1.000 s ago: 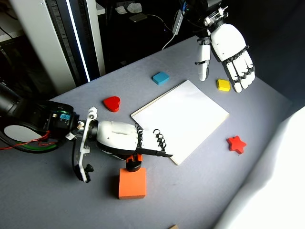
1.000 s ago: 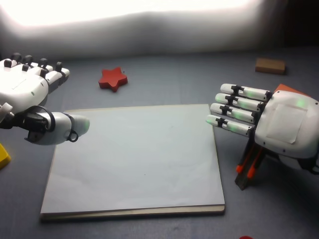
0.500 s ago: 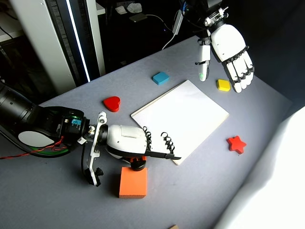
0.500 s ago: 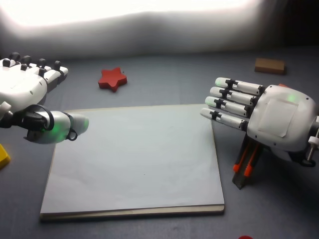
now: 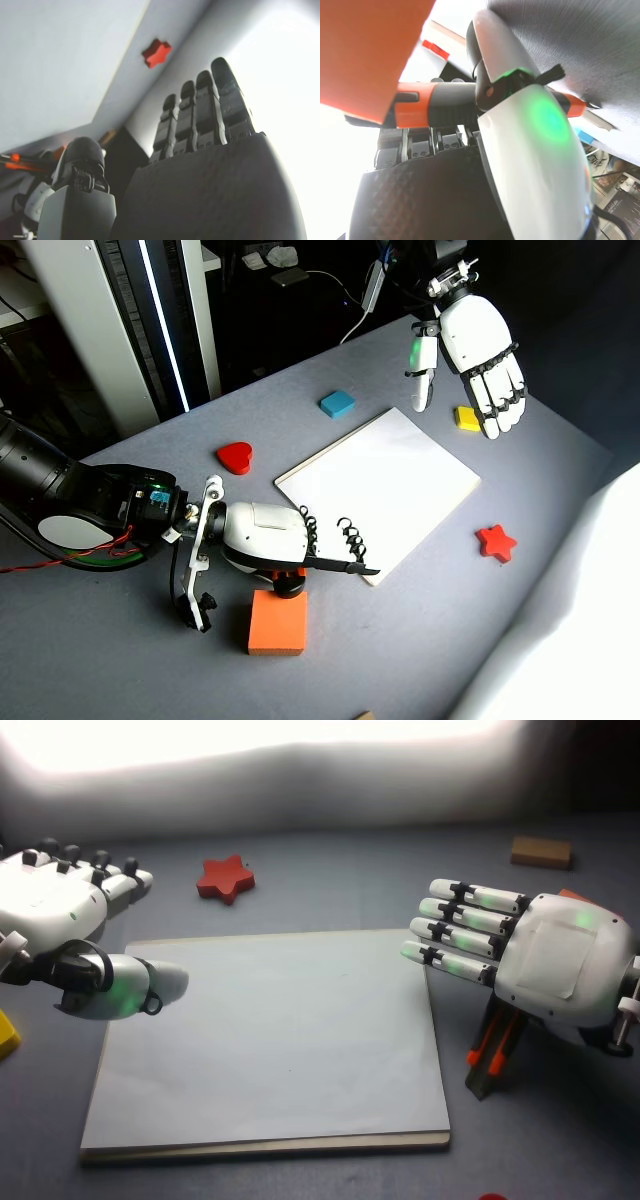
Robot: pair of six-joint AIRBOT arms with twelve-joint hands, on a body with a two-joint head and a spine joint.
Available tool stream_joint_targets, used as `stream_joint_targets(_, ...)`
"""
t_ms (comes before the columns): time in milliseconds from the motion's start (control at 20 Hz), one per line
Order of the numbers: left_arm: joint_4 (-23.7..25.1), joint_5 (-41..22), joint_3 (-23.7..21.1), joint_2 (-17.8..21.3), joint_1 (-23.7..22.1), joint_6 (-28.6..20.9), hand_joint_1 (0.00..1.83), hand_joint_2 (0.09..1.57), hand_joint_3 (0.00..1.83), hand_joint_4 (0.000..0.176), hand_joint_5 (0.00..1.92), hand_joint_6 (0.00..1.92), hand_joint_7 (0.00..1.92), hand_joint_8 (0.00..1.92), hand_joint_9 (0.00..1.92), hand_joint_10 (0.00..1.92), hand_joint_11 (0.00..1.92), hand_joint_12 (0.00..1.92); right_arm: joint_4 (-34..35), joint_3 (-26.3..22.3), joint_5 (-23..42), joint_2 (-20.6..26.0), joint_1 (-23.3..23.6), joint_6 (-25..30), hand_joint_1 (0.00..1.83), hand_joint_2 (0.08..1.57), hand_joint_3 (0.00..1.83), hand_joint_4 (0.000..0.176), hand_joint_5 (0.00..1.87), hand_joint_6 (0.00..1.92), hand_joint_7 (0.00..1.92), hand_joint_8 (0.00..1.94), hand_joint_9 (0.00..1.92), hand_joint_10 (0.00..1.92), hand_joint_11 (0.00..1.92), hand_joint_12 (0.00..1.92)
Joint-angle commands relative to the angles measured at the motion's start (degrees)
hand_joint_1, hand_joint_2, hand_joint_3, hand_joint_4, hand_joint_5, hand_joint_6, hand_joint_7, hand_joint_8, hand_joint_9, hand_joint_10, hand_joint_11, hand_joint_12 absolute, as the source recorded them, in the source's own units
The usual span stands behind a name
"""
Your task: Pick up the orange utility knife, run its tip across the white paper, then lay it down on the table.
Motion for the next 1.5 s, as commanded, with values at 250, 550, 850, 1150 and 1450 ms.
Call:
stream_joint_targets(250,1.6,-0.2,-0.2,0.0,0.5,0.1,0.0,1.23,0.0,0.041,0.0,0.0,0.07,0.01,0.08,0.01,0.0,0.46,0.4,0.2,4.3,0.2,0.0,0.4,1.14,1.15,0.0,0.0,0.05,1.19,0.08,1.39,0.0,1.48,0.0,1.69)
stream_joint_targets(550,1.5,-2.2,-0.3,-1.5,3.4,-5.2,0.0,1.24,0.0,0.039,0.0,0.0,0.09,0.0,0.09,0.01,0.0,0.38,0.4,0.4,4.3,0.2,0.1,0.4,0.99,1.43,0.02,0.0,0.43,1.76,0.47,1.92,0.28,1.92,0.27,1.92)
stream_joint_targets(850,1.5,-6.8,-0.6,-2.4,3.7,-6.8,0.0,1.24,0.0,0.039,0.0,0.0,0.09,0.0,0.09,0.0,0.0,0.46,0.4,0.5,4.4,0.3,0.5,0.5,1.1,1.31,0.0,0.0,0.76,1.4,0.98,1.94,1.04,1.92,1.01,1.92)
stream_joint_targets(1150,1.8,-7.6,-0.6,-2.4,3.9,-6.8,0.0,1.23,0.0,0.045,0.01,0.0,0.08,0.0,0.11,0.0,0.0,0.54,0.4,0.5,4.9,0.5,1.1,0.5,1.07,1.35,0.0,0.0,0.73,1.48,1.61,1.94,1.77,1.92,1.89,1.92)
stream_joint_targets(1450,1.9,-7.6,-0.6,-2.3,4.2,-6.8,0.0,1.25,0.0,0.035,0.01,0.0,0.1,0.0,0.11,0.0,0.0,0.49,0.4,0.4,5.0,0.7,1.5,0.4,1.41,1.37,0.0,0.176,1.31,1.92,1.65,1.94,1.83,1.92,1.92,1.92)
